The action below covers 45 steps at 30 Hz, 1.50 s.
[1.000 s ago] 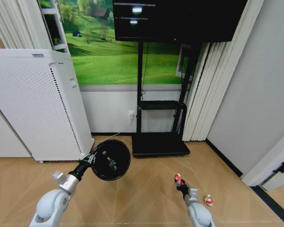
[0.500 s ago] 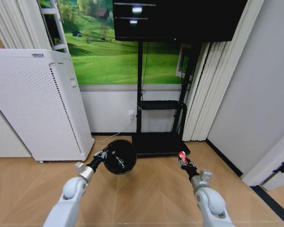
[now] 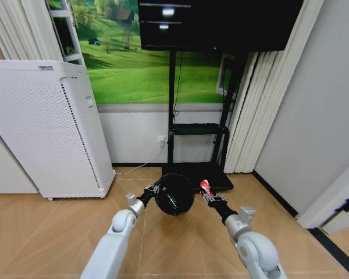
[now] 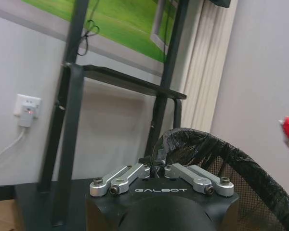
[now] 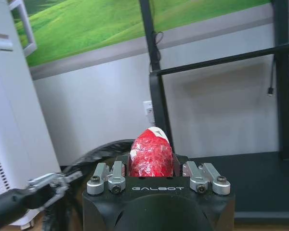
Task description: Pick up the trash bin and place the garbage on the floor into it.
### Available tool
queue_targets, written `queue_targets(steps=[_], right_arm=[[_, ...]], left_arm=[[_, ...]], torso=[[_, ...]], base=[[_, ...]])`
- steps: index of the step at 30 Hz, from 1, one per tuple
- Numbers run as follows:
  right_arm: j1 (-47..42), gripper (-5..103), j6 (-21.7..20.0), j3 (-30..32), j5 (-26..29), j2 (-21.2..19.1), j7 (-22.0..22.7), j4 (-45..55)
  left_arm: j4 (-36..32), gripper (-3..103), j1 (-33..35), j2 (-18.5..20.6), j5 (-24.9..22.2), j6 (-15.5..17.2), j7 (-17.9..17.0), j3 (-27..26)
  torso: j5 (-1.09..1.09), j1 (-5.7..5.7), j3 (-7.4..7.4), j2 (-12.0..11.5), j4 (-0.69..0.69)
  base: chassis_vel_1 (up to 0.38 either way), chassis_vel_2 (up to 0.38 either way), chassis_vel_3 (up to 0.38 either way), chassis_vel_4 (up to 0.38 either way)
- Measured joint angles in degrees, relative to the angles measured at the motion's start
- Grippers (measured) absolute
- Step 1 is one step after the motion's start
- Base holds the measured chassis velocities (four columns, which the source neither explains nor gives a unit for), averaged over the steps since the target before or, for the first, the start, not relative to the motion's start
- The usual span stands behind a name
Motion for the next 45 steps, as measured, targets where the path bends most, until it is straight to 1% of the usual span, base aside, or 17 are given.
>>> queue_targets(steps=[3, 7, 8, 9, 10, 11, 13, 16, 17, 20, 21, 23, 28, 34, 40, 45], right_arm=[[0.6, 47, 0.1, -1.2, -0.8, -0.1, -0.3, -0.8], [2.1, 47, 0.8, -3.0, -3.7, 0.1, -2.0, -4.1], [2.3, 45, 0.9, -3.2, -4.3, 0.2, -2.2, -4.8], [2.4, 50, 1.3, -3.3, -5.2, 0.3, -2.5, -5.5], [2.4, 50, 1.3, -3.3, -5.2, 0.3, -2.5, -5.5], [2.4, 56, 1.6, -3.3, -5.6, 0.3, -2.8, -5.9], [2.4, 56, 1.7, -3.3, -5.9, 0.4, -2.9, -6.1], [2.2, 72, 2.3, -3.2, -6.7, 0.6, -3.2, -6.7], [2.2, 72, 2.3, -3.2, -6.7, 0.6, -3.2, -6.7], [2.1, 88, 2.5, -2.8, -6.9, 0.6, -3.2, -6.3], [2.1, 88, 2.5, -2.8, -6.9, 0.6, -3.2, -6.3], [1.9, 97, 2.5, -2.0, -6.5, 0.5, -2.2, -4.5], [1.7, 100, 2.5, -1.1, -6.2, 0.4, -1.0, -3.1], [0.8, 100, 3.2, 0.7, -7.5, 0.5, 1.3, -1.7], [0.7, 100, 3.2, 1.2, -7.7, 0.7, 2.2, -0.8], [1.3, 100, 3.4, 1.3, -8.9, 0.6, 2.6, -3.0]], left_arm=[[0.0, 7, 0.0, -0.1, 0.1, 0.0, 0.0, 0.8], [-0.5, 7, 0.3, -0.3, 0.4, 0.0, 0.0, 1.6], [-0.8, 7, 0.5, -0.2, 0.4, 0.0, -0.1, 1.6], [-1.2, 7, 0.8, -0.1, 0.4, 0.1, -0.1, 1.7], [-1.2, 7, 0.8, -0.1, 0.4, 0.1, -0.1, 1.7], [-1.3, 7, 0.9, 0.0, 0.4, 0.1, -0.1, 1.6], [-1.4, 7, 1.0, 0.1, 0.4, 0.1, -0.1, 1.6], [-1.8, 7, 1.4, 0.3, 0.4, 0.2, -0.1, 1.5], [-1.8, 7, 1.4, 0.3, 0.4, 0.2, -0.1, 1.5], [-2.2, 7, 1.6, 0.4, 0.5, 0.2, -0.1, 1.3], [-2.2, 7, 1.6, 0.4, 0.5, 0.2, -0.1, 1.3], [-3.2, 7, 2.2, 0.8, 0.6, 0.2, -0.3, 0.8], [-4.8, 7, 3.3, 1.9, 0.9, 0.3, -0.4, -0.6], [-8.6, 7, 6.8, 4.9, 1.3, 0.4, -0.4, -4.9], [-10.9, 7, 9.3, 5.8, 1.3, 0.4, -0.2, -7.3], [-13.0, 7, 11.0, 6.2, 1.2, 0.5, -0.2, -8.7]], torso=[[-0.02, 0.0, 0.0, 0.0, 0.0], [-0.01, 0.0, 0.0, 0.0, 0.0], [-0.01, 0.0, 0.0, 0.0, 0.0], [-0.01, 0.0, 0.0, 0.0, 0.01], [-0.01, 0.0, 0.0, 0.0, 0.01], [-0.01, 0.0, 0.0, 0.0, 0.01], [-0.01, 0.0, 0.0, 0.0, 0.01], [-0.01, 0.0, 0.0, 0.0, 0.01], [-0.01, 0.0, 0.0, 0.0, 0.01], [-0.01, 0.0, 0.0, 0.0, 0.0], [-0.01, 0.0, 0.0, 0.0, 0.0], [-0.02, -0.01, 0.0, 0.0, 0.0], [-0.02, 0.0, 0.0, 0.0, 0.0], [-0.01, 0.0, 0.0, 0.0, 0.01], [-0.02, -0.01, 0.0, 0.0, 0.01], [-0.02, -0.01, 0.0, 0.0, 0.01]], base=[[0.0, 0.0, 0.0, 0.0], [0.0, 0.0, 0.0, 0.0], [0.0, 0.0, 0.0, 0.0], [0.0, 0.0, 0.0, 0.0], [0.0, 0.0, 0.0, 0.0], [0.0, 0.0, 0.0, 0.0], [0.0, 0.0, 0.0, 0.0], [0.0, 0.0, 0.0, 0.0], [0.0, 0.0, 0.0, 0.0], [0.0, 0.0, 0.0, 0.0], [0.0, 0.0, 0.0, 0.0], [0.0, 0.0, 0.0, 0.0], [0.0, 0.0, 0.0, 0.0], [0.0, 0.0, 0.0, 0.0], [0.0, 0.0, 0.0, 0.0], [0.0, 0.0, 0.0, 0.0]])
